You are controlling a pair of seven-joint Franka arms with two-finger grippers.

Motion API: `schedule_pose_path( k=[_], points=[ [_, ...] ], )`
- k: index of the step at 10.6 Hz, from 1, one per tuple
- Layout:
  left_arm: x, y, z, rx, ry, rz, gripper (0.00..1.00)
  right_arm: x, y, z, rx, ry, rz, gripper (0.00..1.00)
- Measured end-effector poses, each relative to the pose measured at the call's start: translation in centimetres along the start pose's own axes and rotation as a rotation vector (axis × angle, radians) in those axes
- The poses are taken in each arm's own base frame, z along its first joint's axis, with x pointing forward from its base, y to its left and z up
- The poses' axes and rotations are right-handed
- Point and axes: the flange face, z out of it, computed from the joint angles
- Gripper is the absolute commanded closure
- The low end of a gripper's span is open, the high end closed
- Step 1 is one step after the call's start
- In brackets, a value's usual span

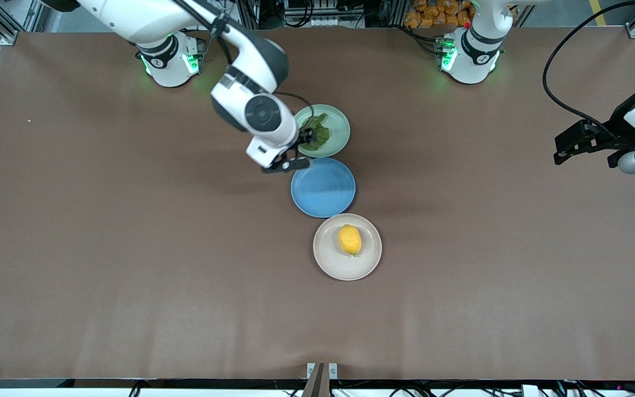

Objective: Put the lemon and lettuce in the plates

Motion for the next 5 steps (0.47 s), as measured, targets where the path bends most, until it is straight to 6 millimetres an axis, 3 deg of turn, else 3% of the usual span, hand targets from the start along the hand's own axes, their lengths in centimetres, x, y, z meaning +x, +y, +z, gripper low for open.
schedule_pose_path(
  k=[2, 5],
  points=[
    [0.0, -0.1, 0.0, 0.000, 0.000, -0.002, 0.00, 2.9, 4.1, -2.0, 0.015, 0.003, 0.075, 0.00],
    [0.0, -0.2, 0.0, 0.000, 0.000, -0.003, 0.00, 8.1, 13.1, -3.2, 0.033, 0.017, 0.207, 0.00]
  ],
)
